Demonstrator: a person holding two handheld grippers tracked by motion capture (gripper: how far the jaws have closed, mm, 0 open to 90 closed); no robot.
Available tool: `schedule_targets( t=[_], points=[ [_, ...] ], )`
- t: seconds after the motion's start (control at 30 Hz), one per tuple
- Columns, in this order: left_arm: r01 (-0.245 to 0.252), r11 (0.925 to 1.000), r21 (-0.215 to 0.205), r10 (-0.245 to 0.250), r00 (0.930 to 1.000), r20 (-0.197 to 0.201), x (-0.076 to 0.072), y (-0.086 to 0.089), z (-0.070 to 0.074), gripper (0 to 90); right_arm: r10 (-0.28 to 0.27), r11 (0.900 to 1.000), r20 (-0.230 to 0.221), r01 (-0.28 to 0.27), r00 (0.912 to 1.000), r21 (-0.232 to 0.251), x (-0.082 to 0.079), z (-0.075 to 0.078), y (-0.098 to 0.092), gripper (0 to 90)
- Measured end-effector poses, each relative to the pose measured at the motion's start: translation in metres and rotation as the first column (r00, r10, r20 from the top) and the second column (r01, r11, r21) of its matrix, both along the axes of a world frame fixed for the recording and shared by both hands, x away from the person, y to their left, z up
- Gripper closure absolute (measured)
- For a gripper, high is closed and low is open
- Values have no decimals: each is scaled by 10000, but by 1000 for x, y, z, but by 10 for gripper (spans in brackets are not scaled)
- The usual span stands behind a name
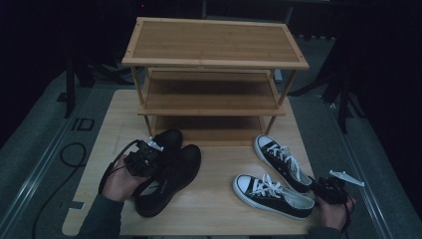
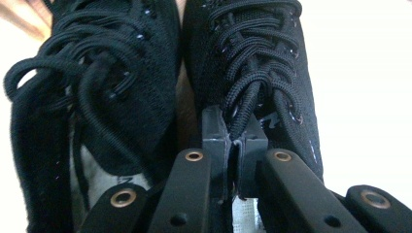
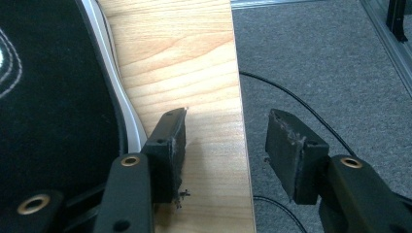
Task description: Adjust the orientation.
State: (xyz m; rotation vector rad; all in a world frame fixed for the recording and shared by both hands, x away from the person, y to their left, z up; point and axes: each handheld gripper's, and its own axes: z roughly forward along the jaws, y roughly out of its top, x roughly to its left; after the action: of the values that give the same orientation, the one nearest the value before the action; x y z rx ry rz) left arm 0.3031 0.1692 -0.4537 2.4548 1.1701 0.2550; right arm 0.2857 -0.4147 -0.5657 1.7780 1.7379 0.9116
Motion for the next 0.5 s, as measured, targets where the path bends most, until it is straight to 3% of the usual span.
schedule_targets(
  t=[0.5],
  points=[
    [-104,9999,105,103,9999,119,-1,7,3,858,0,10000,-3,0,10000,5,0,0,0,489]
  ],
)
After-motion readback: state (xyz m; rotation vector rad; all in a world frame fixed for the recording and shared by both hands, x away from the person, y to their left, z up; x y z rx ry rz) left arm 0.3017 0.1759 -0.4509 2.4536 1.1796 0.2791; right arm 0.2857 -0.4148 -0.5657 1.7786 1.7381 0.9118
